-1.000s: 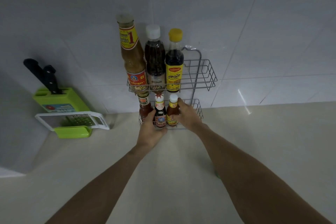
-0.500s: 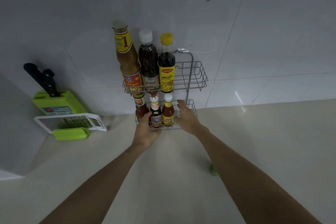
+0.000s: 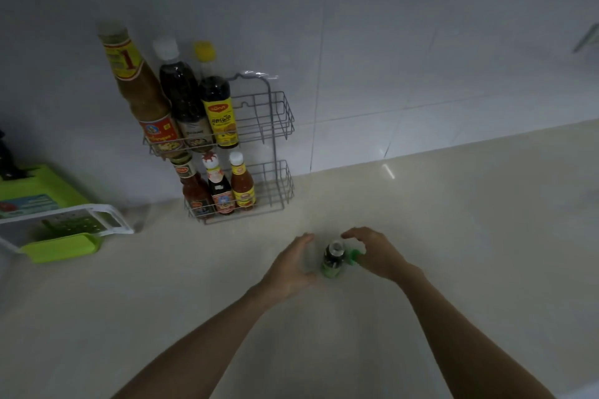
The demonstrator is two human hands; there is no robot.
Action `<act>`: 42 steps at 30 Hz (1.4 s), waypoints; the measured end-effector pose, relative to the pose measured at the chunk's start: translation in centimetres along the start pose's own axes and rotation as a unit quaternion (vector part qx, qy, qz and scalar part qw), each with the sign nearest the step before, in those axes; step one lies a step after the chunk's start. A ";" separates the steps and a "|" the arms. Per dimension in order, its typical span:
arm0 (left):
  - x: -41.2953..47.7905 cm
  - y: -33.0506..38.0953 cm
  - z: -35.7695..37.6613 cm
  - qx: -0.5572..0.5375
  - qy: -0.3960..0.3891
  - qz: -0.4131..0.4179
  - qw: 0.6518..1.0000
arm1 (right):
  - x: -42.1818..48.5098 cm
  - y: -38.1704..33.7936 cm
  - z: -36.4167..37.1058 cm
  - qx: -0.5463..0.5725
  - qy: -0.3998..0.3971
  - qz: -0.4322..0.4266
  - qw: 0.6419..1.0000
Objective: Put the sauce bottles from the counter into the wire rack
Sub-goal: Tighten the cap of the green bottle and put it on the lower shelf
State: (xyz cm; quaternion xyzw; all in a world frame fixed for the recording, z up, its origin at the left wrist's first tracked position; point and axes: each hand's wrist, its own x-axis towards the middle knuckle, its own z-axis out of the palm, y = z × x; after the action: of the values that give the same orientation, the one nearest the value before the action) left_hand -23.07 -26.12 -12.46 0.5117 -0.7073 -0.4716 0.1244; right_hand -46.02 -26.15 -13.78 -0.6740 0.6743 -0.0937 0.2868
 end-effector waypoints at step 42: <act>-10.1 -0.6 -5.4 -0.252 0.030 0.051 0.966 | -5.8 -17.4 -6.2 0.022 -0.074 -0.277 0.958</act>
State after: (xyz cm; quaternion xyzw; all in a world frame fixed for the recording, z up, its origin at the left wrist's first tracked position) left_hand -14.65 -20.52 -7.01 0.4408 -0.5866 -0.6123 0.2946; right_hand -34.76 -23.49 1.74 -0.8330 0.4358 -0.1344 0.3133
